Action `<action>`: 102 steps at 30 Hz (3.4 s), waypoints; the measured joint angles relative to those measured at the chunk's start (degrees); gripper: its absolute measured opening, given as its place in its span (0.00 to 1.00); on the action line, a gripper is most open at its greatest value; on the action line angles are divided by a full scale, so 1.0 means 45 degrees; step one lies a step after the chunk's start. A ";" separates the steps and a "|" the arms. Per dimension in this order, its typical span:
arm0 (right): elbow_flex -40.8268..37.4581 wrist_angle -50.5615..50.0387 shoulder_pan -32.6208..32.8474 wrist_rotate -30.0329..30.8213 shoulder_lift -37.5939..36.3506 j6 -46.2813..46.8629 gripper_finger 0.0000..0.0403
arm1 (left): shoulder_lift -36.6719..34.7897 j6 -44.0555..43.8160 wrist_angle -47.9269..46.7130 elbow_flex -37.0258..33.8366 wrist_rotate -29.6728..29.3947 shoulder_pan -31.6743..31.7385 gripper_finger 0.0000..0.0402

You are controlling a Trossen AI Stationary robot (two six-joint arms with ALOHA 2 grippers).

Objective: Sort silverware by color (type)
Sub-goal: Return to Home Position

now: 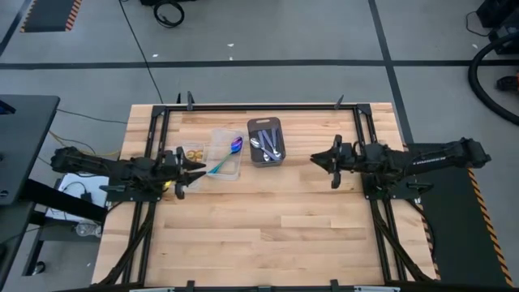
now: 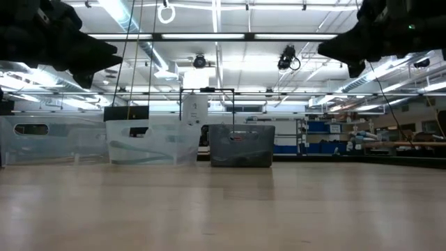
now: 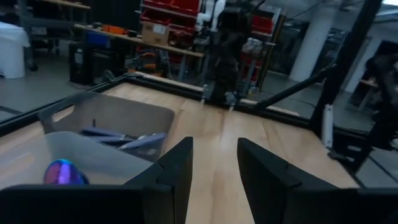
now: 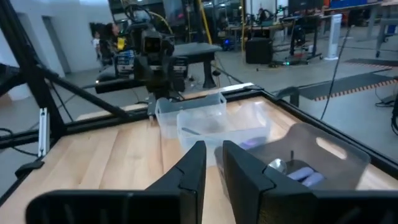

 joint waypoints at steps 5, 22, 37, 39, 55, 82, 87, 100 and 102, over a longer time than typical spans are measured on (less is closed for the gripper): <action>-0.0892 0.0053 -0.0360 -0.0094 -0.1581 0.0351 0.16 | -0.0072 0.0035 -0.0079 0.0005 0.0275 -0.0392 0.33; -0.2609 0.0323 -0.0975 -0.2656 -0.3629 0.1717 0.12 | 0.0021 -0.0243 -0.0720 0.0014 -0.1144 -0.2155 0.33; -0.2603 -0.1393 -0.0980 -0.2127 -0.6394 0.0931 0.11 | 0.0021 0.1001 -0.0967 0.0019 -0.1523 -0.2860 0.33; -0.2603 -0.1585 -0.0980 -0.1951 -0.6371 0.0927 0.11 | 0.0021 0.0890 -0.0967 0.0019 -0.1523 -0.2836 0.33; -0.2603 -0.1876 -0.0980 -0.1949 -0.6366 -0.0302 0.11 | 0.0021 0.3090 -0.1436 0.0019 -0.1523 -0.2837 0.33; -0.2598 -0.1880 -0.0980 -0.1949 -0.6366 -0.0302 0.11 | 0.0021 0.3094 -0.1404 0.0019 -0.1523 -0.2837 0.33; -0.2598 -0.1880 -0.0980 -0.1949 -0.6366 -0.0302 0.11 | 0.0021 0.3094 -0.1404 0.0019 -0.1523 -0.2837 0.33; -0.2598 -0.1882 -0.0980 -0.1949 -0.6366 -0.0302 0.11 | 0.0021 0.3094 -0.1404 0.0019 -0.1523 -0.2837 0.33; -0.2598 -0.1880 -0.0980 -0.1949 -0.6366 -0.0302 0.11 | 0.0021 0.3093 -0.1404 0.0019 -0.1519 -0.2838 0.33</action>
